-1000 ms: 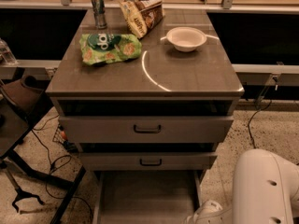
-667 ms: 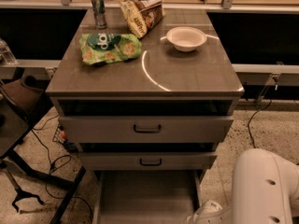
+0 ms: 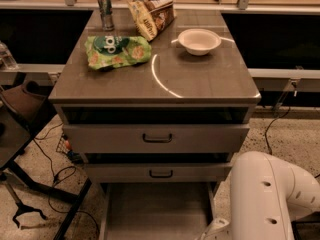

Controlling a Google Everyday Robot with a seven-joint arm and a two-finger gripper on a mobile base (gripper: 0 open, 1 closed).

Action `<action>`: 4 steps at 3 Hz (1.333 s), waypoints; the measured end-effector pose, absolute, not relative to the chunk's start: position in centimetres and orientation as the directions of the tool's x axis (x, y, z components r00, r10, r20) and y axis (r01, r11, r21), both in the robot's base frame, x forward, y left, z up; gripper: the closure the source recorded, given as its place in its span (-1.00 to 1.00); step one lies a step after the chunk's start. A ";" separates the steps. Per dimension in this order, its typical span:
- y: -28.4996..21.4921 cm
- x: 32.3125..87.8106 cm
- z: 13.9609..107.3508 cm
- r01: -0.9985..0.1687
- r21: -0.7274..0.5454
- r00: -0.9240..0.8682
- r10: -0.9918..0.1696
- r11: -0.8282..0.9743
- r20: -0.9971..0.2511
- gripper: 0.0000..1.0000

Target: Open bottom drawer

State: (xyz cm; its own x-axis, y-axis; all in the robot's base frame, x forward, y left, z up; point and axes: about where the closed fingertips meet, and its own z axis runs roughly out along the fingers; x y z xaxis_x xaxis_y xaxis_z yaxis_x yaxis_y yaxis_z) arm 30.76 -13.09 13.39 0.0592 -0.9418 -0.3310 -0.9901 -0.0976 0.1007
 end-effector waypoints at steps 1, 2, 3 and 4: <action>-12.6 28.3 13.8 -0.984 0.141 0.057 -0.937 -0.111 -0.344 1.00; -12.6 28.4 13.8 -0.984 0.141 0.057 -0.937 -0.111 -0.344 1.00; -12.2 31.2 15.3 -0.987 0.084 0.097 -0.933 -0.135 -0.347 1.00; -10.9 34.9 18.3 -0.988 -0.039 0.155 -0.904 -0.152 -0.398 1.00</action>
Offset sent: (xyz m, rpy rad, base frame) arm -0.0243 0.0048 0.0038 0.0115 0.0424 0.0127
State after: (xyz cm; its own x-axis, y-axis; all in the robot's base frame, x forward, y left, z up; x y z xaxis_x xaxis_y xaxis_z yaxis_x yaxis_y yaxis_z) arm 34.86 -10.93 18.29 0.1546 -0.9042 -0.3981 -0.9877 -0.1515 -0.0394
